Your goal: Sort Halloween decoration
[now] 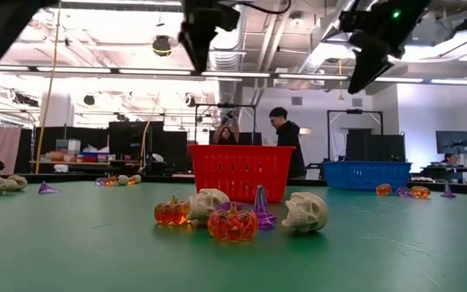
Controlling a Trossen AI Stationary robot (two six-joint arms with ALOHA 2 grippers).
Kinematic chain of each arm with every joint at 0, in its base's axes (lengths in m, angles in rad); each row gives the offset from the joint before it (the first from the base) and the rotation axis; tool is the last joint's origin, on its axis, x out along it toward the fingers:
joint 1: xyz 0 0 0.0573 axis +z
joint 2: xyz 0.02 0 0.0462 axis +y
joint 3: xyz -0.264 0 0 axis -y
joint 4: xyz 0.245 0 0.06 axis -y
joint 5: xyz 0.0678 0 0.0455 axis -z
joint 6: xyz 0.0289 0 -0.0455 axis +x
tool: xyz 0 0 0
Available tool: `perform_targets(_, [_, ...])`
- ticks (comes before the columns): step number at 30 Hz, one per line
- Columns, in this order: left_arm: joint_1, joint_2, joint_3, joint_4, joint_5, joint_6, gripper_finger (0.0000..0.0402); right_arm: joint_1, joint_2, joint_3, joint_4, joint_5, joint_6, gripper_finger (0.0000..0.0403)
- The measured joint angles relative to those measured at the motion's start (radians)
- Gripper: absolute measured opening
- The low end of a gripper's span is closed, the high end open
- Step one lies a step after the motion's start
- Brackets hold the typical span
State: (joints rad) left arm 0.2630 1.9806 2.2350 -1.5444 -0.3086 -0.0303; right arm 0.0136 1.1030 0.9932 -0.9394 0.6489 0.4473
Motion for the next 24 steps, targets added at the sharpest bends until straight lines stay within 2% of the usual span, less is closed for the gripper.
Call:
perform_targets(4, [-0.122, -0.163, -0.252, 0.07, -0.115, -0.062, 0.0151, 0.093, 0.004, 0.0, 0.001, -0.031, 0.037, 0.0125])
perform_targets(8, [-0.24, -0.402, -0.563, 0.276, -0.177, -0.101, 0.0151, 0.178, 0.018, 0.0, 0.02, -0.033, 0.058, 0.0125])
perform_targets(12, [-0.333, -0.616, -0.871, 0.538, -0.11, -0.084, 0.0151, 0.232, 0.034, 0.0, 0.081, -0.051, 0.045, 0.0125])
perform_targets(15, [-0.381, -0.767, -1.06, 0.694, -0.015, -0.066, 0.0151, 0.255, 0.047, 0.0, 0.163, -0.052, 0.012, 0.0125])
perform_targets(18, [-0.413, -0.873, -1.228, 0.82, 0.01, -0.075, 0.0151, 0.265, 0.067, 0.0, 0.277, -0.052, -0.067, 0.0125])
perform_targets(21, [-0.425, -0.965, -1.365, 0.929, 0.009, -0.112, 0.0151, 0.266, 0.099, 0.0, 0.4, -0.052, -0.153, 0.0125])
perform_targets(24, [-0.422, -1.004, -1.468, 0.919, 0.014, -0.2, 0.0151, 0.266, 0.142, 0.0, 0.513, -0.052, -0.242, 0.0125])
